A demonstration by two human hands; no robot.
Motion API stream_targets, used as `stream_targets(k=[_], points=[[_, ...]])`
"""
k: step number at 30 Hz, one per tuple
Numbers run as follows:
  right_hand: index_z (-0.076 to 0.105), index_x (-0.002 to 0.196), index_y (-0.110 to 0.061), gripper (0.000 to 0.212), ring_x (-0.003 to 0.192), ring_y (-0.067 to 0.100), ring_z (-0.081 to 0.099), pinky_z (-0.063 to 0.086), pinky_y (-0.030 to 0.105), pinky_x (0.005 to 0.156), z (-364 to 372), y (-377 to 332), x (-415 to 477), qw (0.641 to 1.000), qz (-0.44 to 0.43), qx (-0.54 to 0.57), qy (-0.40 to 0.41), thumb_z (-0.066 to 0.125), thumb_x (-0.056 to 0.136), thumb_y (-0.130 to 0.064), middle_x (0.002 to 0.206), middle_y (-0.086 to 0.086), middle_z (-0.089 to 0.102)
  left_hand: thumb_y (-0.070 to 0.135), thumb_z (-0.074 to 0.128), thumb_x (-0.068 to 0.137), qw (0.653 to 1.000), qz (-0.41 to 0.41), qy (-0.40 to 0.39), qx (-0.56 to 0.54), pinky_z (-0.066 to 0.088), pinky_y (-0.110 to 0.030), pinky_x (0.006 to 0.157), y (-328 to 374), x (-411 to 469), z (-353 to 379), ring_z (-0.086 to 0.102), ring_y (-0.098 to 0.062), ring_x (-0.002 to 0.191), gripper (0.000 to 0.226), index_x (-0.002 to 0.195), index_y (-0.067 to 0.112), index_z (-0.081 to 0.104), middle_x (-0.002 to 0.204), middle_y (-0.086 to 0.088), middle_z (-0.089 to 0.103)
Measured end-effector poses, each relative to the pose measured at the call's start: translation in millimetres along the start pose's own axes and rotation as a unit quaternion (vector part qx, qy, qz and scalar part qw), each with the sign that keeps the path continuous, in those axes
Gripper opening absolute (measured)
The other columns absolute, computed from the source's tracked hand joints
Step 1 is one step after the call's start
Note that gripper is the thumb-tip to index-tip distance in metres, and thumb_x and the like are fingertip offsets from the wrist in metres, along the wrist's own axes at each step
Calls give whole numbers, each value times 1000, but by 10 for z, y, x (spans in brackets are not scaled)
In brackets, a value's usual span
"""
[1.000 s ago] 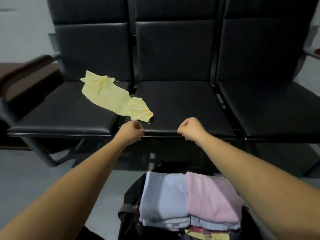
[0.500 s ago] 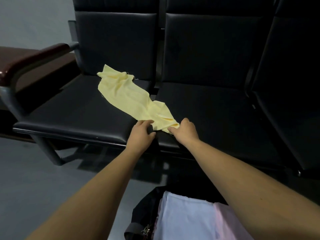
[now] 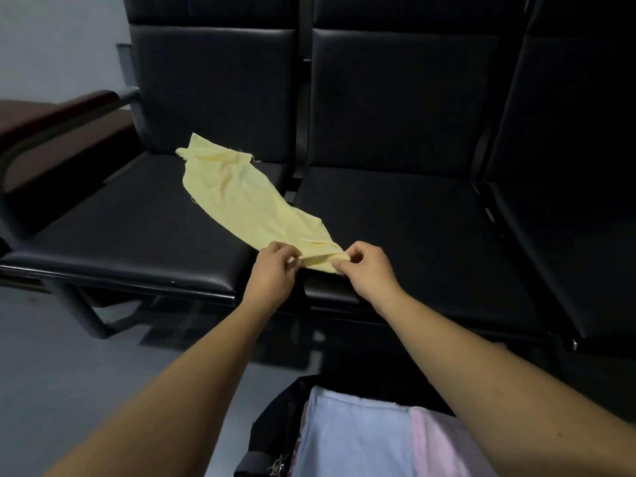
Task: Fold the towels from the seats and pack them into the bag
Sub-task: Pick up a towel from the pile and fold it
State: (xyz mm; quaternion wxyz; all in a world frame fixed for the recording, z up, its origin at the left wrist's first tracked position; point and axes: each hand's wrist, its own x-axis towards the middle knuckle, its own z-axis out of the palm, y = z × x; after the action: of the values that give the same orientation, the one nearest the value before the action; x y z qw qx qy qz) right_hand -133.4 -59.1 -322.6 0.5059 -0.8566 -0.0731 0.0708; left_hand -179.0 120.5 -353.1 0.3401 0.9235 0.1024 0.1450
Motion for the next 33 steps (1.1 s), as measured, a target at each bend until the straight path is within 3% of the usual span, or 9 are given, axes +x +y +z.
stream_targets(k=[4,6,10,13,16,18,24,29,33], points=[[59,79,-9,18,80,19,60,52,33,79,-401,-96,-264,990,6,141,31,72,90,-16,86,2,66,21,51,103,995,-7,7,-97,39,-25,60,338,-213,-232,51,-13,69,12,94,16,57,78,1,59],[57,80,-8,15,95,18,66,52,33,86,-577,-157,-399,986,-13,166,23,68,91,-10,101,-2,72,22,52,103,993,10,4,-121,39,-26,59,499,-328,-317,49,-11,66,12,93,18,57,77,1,60],[51,77,-11,19,90,11,64,47,24,69,-920,-355,-718,976,-72,197,60,59,92,-2,105,-7,73,21,53,103,983,51,11,-177,41,-14,67,892,-587,-528,55,0,73,15,90,21,61,81,8,66],[51,72,-15,24,101,12,66,46,19,73,-1175,-502,-917,970,-126,193,80,59,91,-2,112,-6,72,24,52,103,978,69,1,-197,44,-17,71,1135,-727,-691,57,-3,75,17,91,23,64,81,5,67],[49,75,-16,21,73,17,57,44,30,67,-1408,-655,-1105,975,-160,144,59,59,92,-8,82,-2,64,27,52,103,977,84,12,-196,48,-31,73,1370,-804,-880,57,-7,74,17,93,21,65,80,0,66],[49,80,-16,18,66,19,49,41,38,64,-1543,-749,-1236,982,-157,96,46,59,95,-16,70,2,52,28,52,103,979,93,35,-177,45,-28,69,1564,-847,-1057,54,-3,69,18,93,19,64,77,4,62],[56,93,-18,23,69,12,57,45,32,66,-1888,-1061,-1679,987,-159,16,-27,64,96,-39,75,-4,64,28,48,105,977,117,92,-154,48,-21,55,2124,-865,-1590,59,-9,73,17,100,19,62,88,2,61],[75,99,-21,28,86,14,73,57,28,78,-2239,-1134,-1921,970,-131,-113,-173,83,80,-40,93,-3,77,28,47,104,974,95,150,-141,52,-32,71,2288,-855,-1999,58,-12,83,21,110,16,63,91,5,59],[71,76,-26,14,64,7,64,45,20,57,-2494,-1012,-1889,955,-97,-267,-84,83,82,-32,70,-6,69,26,46,105,979,83,168,-77,39,-22,58,2322,-888,-2178,52,-6,76,19,108,14,61,88,6,56]])
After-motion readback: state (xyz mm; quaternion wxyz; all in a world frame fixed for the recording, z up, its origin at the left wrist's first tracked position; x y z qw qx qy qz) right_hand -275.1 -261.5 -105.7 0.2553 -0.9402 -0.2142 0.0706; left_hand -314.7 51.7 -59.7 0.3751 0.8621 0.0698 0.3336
